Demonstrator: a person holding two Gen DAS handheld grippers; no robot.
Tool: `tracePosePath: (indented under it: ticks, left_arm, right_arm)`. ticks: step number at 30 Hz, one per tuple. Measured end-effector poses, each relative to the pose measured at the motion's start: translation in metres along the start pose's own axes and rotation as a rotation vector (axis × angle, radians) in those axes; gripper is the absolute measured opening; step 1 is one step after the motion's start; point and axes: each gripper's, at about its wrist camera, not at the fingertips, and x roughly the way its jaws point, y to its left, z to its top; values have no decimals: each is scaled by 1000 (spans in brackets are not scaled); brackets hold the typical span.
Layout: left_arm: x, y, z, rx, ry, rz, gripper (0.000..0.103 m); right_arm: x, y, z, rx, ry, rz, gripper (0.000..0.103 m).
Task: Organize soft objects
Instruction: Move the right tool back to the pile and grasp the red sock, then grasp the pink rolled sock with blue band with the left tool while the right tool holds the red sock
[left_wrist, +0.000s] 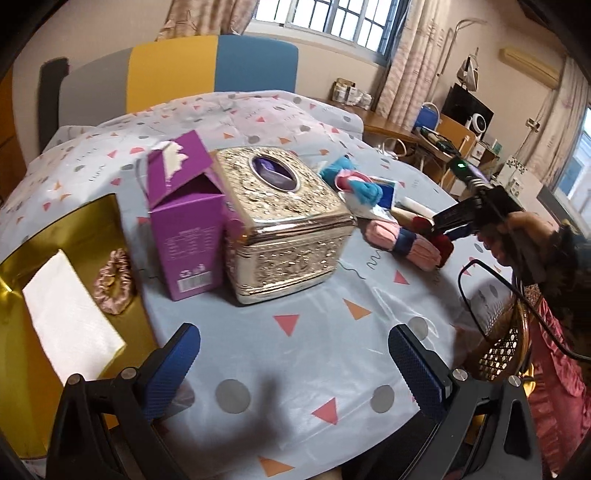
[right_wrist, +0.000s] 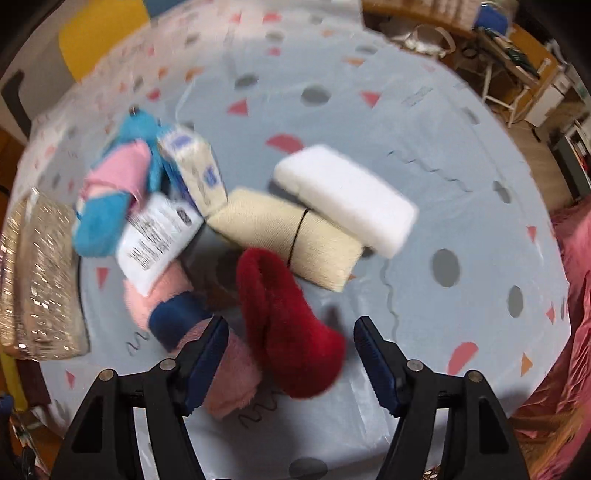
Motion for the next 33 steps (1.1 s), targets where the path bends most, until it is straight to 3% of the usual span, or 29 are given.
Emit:
tracePosePath:
  ticks: [1, 2, 4, 8, 12, 15, 19, 27, 33]
  left_arm:
    - [2, -2, 1, 2, 7, -1, 102]
    - [4, -3, 3, 4, 13, -6, 101]
    - [9, -7, 6, 20, 30, -22, 99]
    - [19, -27, 17, 82, 54, -56, 96]
    - [32, -52, 32, 120, 70, -112, 96]
    - [51, -74, 48, 133, 102, -137, 96]
    - [87, -100, 67, 111, 172, -157, 95]
    - [158, -134, 96, 13, 275, -169, 80]
    - [191, -158, 107, -50, 318, -142, 80]
  right_arm:
    - [5, 1, 1, -4, 19, -12, 43]
    - [10, 4, 0, -23, 31, -33, 34]
    - [10, 9, -5, -68, 39, -24, 27]
    - [-10, 12, -23, -124, -27, -43, 27]
    - [-30, -8, -36, -61, -100, -121, 27]
    - [-34, -22, -43, -1, -117, -129, 27]
    - [-45, -35, -47, 48, -171, -57, 27]
    - [-53, -47, -50, 160, -239, 93, 27]
    - [-56, -56, -52, 169, -284, 165, 27]
